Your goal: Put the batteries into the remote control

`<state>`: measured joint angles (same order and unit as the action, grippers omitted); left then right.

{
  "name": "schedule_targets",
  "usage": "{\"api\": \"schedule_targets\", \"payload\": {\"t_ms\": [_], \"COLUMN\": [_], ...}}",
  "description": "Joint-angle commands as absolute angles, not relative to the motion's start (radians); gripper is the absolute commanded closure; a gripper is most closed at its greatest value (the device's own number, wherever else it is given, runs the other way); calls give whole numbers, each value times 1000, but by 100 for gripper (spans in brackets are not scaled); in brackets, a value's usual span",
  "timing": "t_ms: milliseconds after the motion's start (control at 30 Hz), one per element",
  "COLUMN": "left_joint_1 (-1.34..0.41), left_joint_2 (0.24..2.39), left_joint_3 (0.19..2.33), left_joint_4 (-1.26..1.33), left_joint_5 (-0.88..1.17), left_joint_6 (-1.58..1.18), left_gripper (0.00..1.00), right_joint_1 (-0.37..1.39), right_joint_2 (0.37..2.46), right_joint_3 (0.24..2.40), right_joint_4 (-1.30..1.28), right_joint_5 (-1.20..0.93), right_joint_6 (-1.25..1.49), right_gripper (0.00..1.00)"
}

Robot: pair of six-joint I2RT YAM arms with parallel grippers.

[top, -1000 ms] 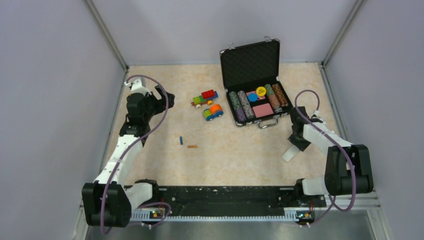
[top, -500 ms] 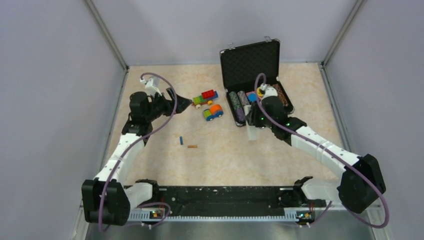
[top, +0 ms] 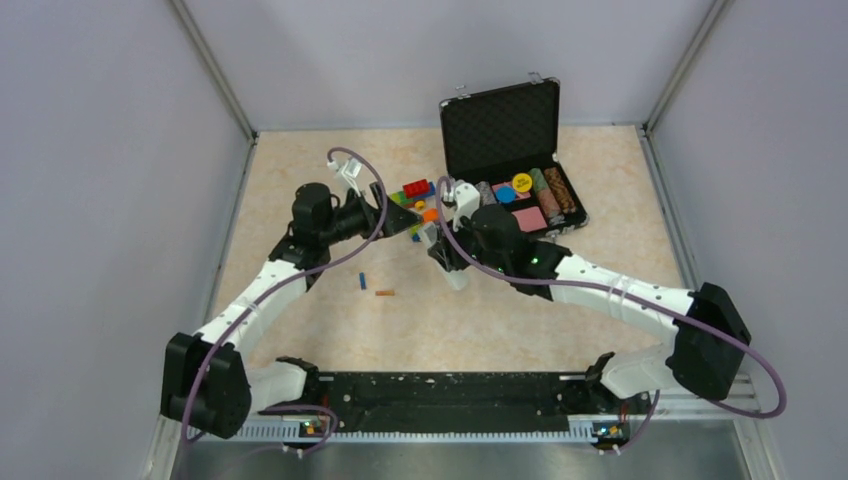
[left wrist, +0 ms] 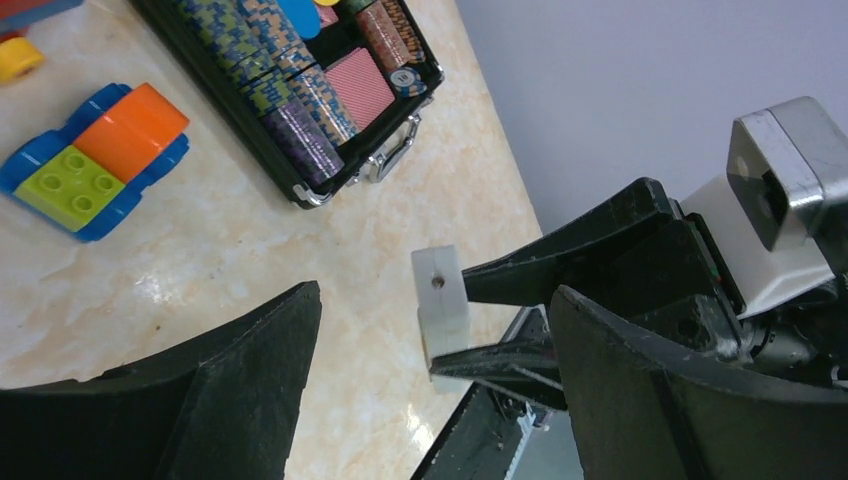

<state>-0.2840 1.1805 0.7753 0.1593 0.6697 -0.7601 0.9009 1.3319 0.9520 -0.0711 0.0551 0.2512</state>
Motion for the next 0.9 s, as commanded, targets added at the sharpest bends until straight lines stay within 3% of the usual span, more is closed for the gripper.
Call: {"api": "schedule_targets", "payload": {"t_ms": [0,267,400,433,567,600,867], "left_joint_1": [-328,-338,-340,-342,-342,-342,-342], "left_joint_2": [1205,1276,1295,1296,1301,1302,1290], "left_joint_3": [773,819,828,827,835,840,897], "left_joint_4": [233,150,129,129,132,131,69], "left_joint_5": [683,698,722,722,734,739,707], "left_joint_6": [-807,-816,-808,-804,-808,-810,-818], "left_gripper": [15,41,59,64,99,100,100], "right_joint_1": [947,963,963,963,962,962,962], "right_joint_2": [1364,1379,1385,1388,1401,1403,1402], "right_joint_3": [1036,1043,1044,1047,1053,1054,1031], "right_joint_4": [-9,31,40,42,47,48,33], "right_joint_5": [72,68,90,91,119,128,117], "right_joint_6": [192,200,205,207,231,243,270], "right_gripper": [89,89,89,89,88,87,39]}}
